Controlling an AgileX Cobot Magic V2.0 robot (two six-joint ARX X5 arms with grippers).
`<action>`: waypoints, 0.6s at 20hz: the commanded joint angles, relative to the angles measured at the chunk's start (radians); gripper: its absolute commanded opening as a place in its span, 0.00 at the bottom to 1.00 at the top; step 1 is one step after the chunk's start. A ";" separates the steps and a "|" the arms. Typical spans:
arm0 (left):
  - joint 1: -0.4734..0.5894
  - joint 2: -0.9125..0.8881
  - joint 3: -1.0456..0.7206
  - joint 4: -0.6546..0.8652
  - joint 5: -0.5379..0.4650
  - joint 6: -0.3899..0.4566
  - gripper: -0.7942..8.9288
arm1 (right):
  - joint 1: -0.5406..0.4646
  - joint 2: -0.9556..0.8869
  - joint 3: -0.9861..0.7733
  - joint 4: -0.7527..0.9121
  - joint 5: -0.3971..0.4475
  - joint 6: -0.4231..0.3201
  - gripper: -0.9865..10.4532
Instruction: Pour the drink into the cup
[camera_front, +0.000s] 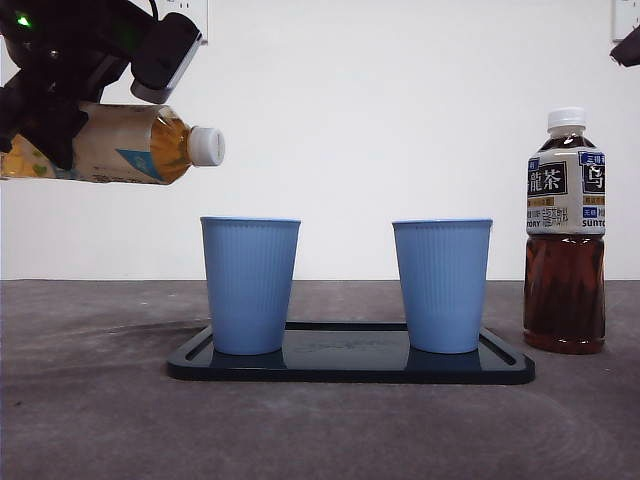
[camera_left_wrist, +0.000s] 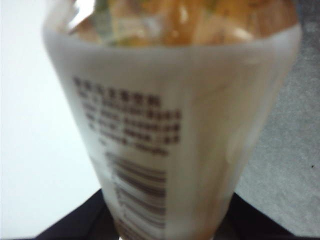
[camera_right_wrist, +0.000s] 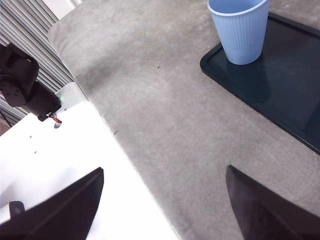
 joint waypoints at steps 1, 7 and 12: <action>-0.011 0.011 0.033 0.029 -0.018 0.004 0.17 | 0.007 0.005 0.016 0.006 -0.001 -0.013 0.42; -0.010 0.004 0.033 0.032 -0.017 -0.193 0.17 | 0.007 0.005 0.016 0.007 -0.001 -0.012 0.42; 0.006 -0.115 0.033 0.028 0.152 -0.595 0.17 | 0.007 0.005 0.016 0.007 0.000 -0.012 0.42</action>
